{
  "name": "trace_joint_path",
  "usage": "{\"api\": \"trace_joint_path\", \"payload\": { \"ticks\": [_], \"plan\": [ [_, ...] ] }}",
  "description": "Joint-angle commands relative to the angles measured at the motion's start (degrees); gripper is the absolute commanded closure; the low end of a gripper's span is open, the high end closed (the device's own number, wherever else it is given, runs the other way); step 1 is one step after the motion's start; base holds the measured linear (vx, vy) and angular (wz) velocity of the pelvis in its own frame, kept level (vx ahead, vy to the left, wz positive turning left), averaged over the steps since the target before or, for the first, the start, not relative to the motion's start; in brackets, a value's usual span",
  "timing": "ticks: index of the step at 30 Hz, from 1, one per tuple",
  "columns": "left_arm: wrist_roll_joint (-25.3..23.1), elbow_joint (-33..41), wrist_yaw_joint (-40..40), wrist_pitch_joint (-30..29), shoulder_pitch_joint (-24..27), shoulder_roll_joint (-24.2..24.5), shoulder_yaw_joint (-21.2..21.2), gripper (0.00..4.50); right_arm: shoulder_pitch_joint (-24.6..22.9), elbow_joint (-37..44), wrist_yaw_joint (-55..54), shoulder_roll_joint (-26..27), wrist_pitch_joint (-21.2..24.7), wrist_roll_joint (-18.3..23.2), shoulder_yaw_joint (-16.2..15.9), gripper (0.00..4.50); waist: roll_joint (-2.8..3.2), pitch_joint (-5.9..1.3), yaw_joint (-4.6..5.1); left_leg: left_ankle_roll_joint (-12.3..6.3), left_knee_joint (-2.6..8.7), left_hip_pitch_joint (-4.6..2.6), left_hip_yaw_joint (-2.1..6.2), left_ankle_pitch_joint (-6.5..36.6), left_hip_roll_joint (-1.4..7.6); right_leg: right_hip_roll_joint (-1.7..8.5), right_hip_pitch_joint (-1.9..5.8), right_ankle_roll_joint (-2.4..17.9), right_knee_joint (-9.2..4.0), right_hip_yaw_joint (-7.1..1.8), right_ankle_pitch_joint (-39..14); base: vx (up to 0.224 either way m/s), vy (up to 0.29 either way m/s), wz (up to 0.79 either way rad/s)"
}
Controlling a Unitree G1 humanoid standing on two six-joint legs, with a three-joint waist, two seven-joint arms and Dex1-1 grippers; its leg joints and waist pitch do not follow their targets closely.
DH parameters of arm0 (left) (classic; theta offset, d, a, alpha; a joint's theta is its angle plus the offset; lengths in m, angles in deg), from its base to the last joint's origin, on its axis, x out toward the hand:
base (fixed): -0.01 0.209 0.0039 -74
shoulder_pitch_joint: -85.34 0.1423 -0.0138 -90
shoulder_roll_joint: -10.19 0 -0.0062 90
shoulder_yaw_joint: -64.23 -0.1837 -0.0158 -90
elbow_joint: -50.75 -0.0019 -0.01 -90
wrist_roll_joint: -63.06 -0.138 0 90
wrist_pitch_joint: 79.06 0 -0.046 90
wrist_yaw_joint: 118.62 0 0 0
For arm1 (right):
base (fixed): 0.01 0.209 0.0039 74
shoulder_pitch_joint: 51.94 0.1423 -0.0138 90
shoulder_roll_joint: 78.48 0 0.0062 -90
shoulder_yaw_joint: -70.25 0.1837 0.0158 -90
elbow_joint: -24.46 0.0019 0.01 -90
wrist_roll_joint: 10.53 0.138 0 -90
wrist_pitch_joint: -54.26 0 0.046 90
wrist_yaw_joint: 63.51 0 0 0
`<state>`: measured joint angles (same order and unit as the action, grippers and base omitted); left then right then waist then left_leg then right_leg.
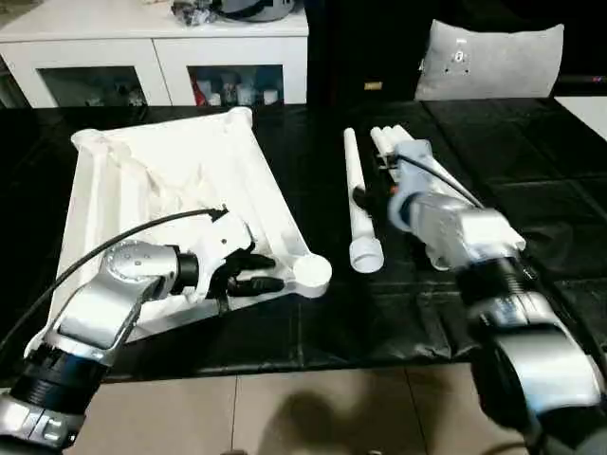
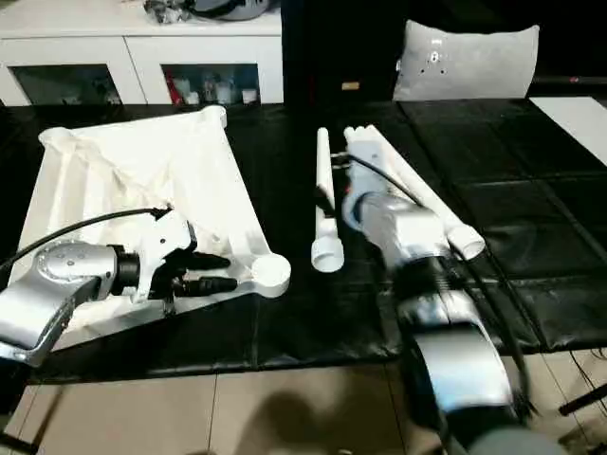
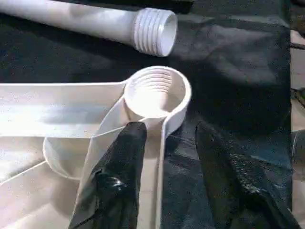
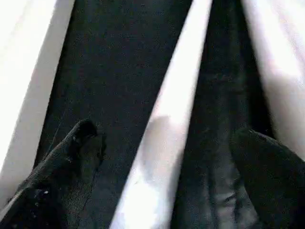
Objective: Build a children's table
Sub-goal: Move table base, then pick table leg
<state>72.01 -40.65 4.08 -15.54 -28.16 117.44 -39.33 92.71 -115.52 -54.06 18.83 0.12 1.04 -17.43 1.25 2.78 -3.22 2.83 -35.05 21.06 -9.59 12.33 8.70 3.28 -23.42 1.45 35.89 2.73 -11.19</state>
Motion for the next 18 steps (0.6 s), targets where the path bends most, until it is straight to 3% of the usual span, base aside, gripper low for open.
{"api": "trace_joint_path", "payload": {
  "ticks": [1, 4, 7, 8, 12, 18],
  "plan": [
    [-0.65, 1.26, 1.4, -1.29, 0.07, 0.06, 0.53, 2.23, 1.29, -4.17, 0.44, 0.5, -1.26, -0.12, 1.01, 0.0, 0.49, -3.63, -0.09, 0.51, 4.01, -0.37, 1.04, 4.5, 3.64, 5.09, 3.59, 15.76, -3.2, -2.99, -1.2, 0.0, 0.0, 0.0],
    [-0.69, 2.73, 1.57, -2.71, 0.49, 0.03, 0.31, 2.21, 3.59, -11.31, 2.75, 1.65, -3.74, 0.62, 2.77, 0.17, 0.34, -3.65, -0.13, 0.38, 4.01, -0.35, 1.03, 5.04, 3.77, 5.18, 3.62, 15.78, -3.14, -2.99, -2.4, 0.0, 0.0, 0.0],
    [-1.13, 2.75, 1.89, -2.96, 0.58, 0.22, 0.01, 2.2, 3.97, -13.85, 1.76, 2.04, -4.08, -0.47, 2.3, 0.28, 0.34, -3.55, -0.25, 0.15, 4.09, -0.38, 1.02, 4.8, 3.8, 5.04, 3.53, 15.86, -3.16, -2.88, -2.48, 0.0, 0.0, 0.0],
    [-1.2, 2.84, 2.17, -3.14, 0.6, 0.3, -0.12, 2.2, 4.27, -15.03, 1.41, 2.09, -4.24, -0.8, 2.14, 0.46, -0.04, -3.58, -0.29, -0.11, 4.08, -0.39, 0.93, 4.39, 3.78, 5.04, 3.58, 15.69, -3.15, -2.86, -2.41, 0.0, 0.0, 0.0],
    [-1.18, 3.23, 2.74, -3.55, 0.75, 0.48, -0.35, 2.2, 5.11, -18.33, 1.18, 1.96, -3.76, -2.23, 1.44, 0.78, 0.27, -3.57, -0.32, -0.03, 4.05, -0.35, 0.95, 4.4, 3.81, 5.07, 3.53, 15.46, -3.13, -2.8, -3.21, 0.0, 0.0, 0.0],
    [-1.38, 3.15, 2.73, -3.47, 0.66, 0.31, -0.51, 2.2, 5.92, -21.05, 2.15, 0.84, -3.38, -2.94, 1.83, 1.33, 0.23, -3.54, -0.37, 0.13, 4.04, -0.34, 0.9, 5.12, 3.85, 5.07, 3.49, 15.49, -3.2, -2.75, -3.66, 0.0, 0.0, 0.0]
  ]
}}
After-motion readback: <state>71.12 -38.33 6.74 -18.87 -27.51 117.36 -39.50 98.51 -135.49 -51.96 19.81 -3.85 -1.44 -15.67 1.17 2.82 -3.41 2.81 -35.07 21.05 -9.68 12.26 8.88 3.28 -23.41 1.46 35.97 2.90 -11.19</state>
